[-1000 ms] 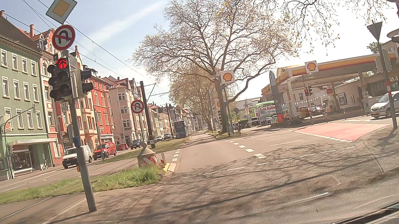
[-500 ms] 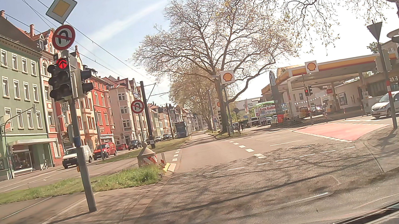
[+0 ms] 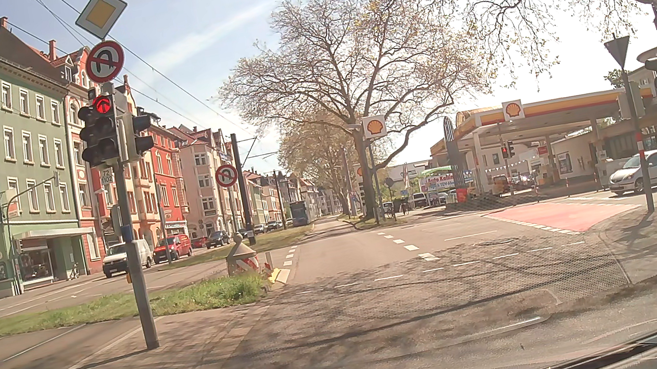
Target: Follow the waypoints while adhering to traffic rules and regulations
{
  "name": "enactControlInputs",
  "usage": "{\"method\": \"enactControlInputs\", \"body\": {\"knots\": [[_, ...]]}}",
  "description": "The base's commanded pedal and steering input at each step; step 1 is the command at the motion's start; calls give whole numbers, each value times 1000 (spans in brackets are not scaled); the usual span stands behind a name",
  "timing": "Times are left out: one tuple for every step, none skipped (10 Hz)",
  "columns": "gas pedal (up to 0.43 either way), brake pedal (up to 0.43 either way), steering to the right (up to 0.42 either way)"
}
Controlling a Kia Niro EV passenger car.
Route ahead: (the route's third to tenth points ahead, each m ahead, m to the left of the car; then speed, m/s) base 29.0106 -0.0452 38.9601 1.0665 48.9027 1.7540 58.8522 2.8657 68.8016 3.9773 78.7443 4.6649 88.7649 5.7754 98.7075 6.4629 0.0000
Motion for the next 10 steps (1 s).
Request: {"method": "enactControlInputs", "body": {"knots": [[0,226,-2],[0,220,-2],[0,220,-3],[0,226,-2],[0,220,-2],[0,220,-2],[0,220,-3],[0,220,-3],[0,220,-2],[0,226,-2]]}}
